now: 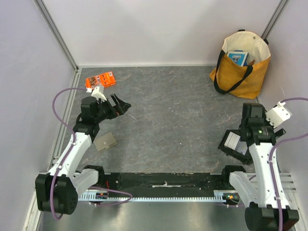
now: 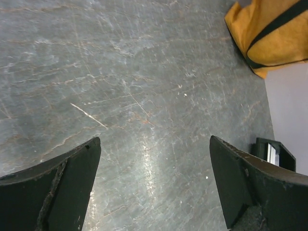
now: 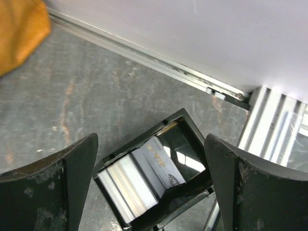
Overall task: Put the credit cards into the card holder
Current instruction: Move the storage box to the center of the board, then move the card holder to the center of the board.
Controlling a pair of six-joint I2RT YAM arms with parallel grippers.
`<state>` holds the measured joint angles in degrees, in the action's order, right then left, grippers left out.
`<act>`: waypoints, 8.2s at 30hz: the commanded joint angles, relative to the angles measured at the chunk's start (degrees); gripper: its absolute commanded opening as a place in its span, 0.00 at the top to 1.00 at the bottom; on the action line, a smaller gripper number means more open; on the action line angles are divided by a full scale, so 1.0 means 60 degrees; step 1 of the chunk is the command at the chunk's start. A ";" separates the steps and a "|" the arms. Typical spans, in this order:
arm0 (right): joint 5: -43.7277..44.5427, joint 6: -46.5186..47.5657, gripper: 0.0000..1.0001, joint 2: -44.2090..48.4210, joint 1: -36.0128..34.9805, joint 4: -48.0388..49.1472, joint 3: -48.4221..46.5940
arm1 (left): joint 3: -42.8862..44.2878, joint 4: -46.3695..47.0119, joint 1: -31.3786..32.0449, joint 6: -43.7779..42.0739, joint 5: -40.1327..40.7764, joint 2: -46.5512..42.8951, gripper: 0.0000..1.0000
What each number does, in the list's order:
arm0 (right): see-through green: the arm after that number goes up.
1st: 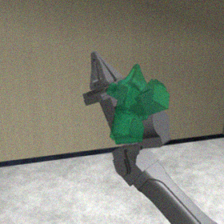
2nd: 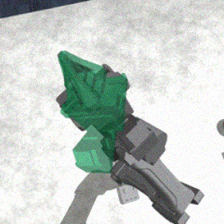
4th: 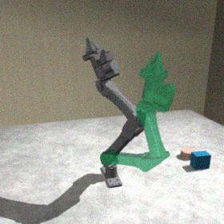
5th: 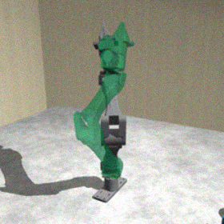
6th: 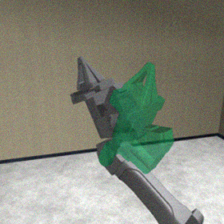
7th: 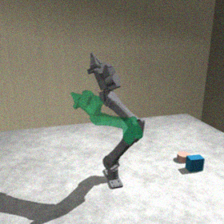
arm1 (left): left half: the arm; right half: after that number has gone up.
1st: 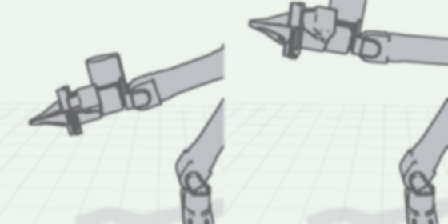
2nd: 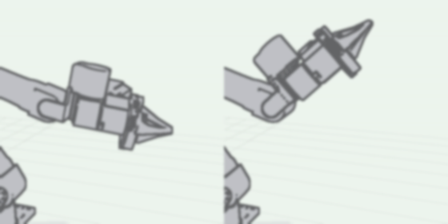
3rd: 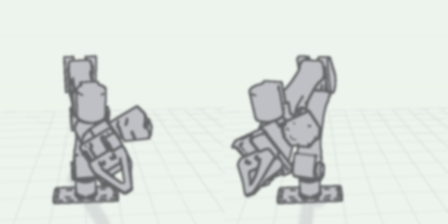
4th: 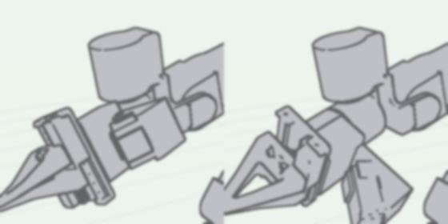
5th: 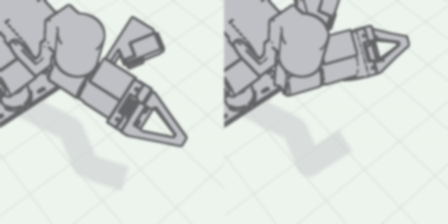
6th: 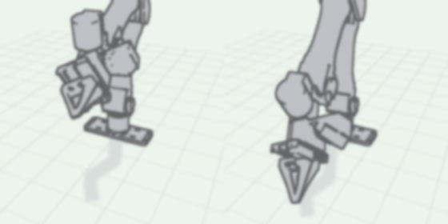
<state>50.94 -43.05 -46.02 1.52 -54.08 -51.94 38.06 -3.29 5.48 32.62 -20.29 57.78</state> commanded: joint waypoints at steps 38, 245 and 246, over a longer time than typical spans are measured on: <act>-0.5895 0.0860 0.09 -0.4107 0.3643 0.4706 0.2197 | 0.0687 0.0270 0.0230 -0.0032 -0.1159 0.0507 0.01; -1.2034 0.2018 0.49 -0.8106 -0.8529 0.8897 -0.0409 | -0.1699 -0.2164 0.4875 0.2180 0.4087 0.1372 0.18; -1.2020 0.1989 0.50 -0.8164 -0.8617 0.8926 -0.0483 | -0.1845 -0.2046 0.4787 0.2195 0.3897 0.1284 0.18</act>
<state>-17.74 -32.23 -94.08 -48.56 -3.86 -51.05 29.02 -17.61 35.86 48.16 5.26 67.09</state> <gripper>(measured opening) 0.513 0.812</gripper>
